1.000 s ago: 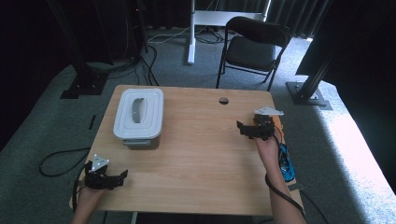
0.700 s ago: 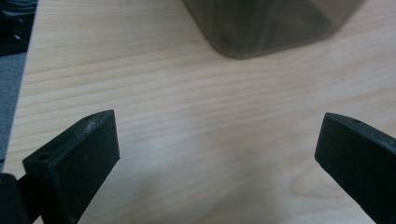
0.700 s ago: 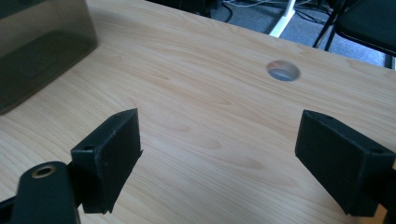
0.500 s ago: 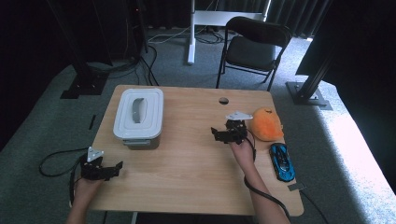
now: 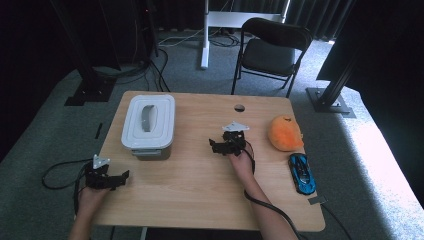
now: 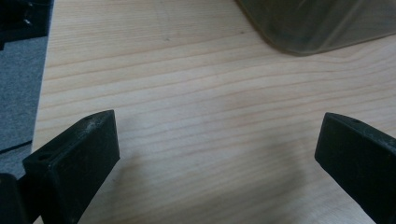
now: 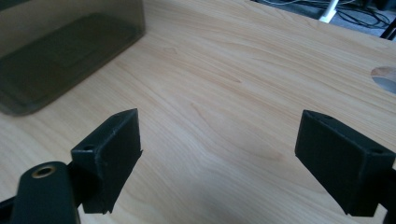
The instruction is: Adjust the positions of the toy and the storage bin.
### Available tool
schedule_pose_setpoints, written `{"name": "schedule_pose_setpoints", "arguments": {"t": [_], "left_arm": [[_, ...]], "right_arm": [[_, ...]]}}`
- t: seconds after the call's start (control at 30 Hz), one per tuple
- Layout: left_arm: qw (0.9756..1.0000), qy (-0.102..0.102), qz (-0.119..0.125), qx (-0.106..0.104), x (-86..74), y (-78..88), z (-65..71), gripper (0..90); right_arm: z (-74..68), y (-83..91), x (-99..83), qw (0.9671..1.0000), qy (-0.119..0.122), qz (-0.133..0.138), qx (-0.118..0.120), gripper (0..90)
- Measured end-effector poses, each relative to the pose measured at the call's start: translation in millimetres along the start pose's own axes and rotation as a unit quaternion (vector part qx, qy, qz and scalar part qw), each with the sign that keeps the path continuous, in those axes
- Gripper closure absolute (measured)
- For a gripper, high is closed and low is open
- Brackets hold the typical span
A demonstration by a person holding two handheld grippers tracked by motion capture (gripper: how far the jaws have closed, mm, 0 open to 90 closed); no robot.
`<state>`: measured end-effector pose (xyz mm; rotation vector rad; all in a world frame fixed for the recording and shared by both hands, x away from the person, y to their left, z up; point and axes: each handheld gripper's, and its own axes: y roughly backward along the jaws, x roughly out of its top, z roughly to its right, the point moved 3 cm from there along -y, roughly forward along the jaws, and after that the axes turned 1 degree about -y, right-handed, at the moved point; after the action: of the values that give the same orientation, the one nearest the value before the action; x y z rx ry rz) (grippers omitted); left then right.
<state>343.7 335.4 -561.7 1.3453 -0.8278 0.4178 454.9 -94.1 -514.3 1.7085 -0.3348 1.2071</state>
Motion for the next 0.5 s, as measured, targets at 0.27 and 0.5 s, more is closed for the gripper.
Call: {"name": "schedule_pose_setpoints", "arguments": {"t": [0.27,0.5], "left_arm": [[0.9999,0.0,-0.009,0.014,10.4,-8.2,-15.8,0.4],[0.9995,0.003,-0.014,0.029,22.7,-18.3,-29.8,0.4]], "right_arm": [[-9.5,-22.6,3.5,0.9998,-0.01,-0.002,-0.015,13.8],[-20.9,-42.2,9.5,0.9999,-0.013,-0.007,-0.003,13.8]]}}
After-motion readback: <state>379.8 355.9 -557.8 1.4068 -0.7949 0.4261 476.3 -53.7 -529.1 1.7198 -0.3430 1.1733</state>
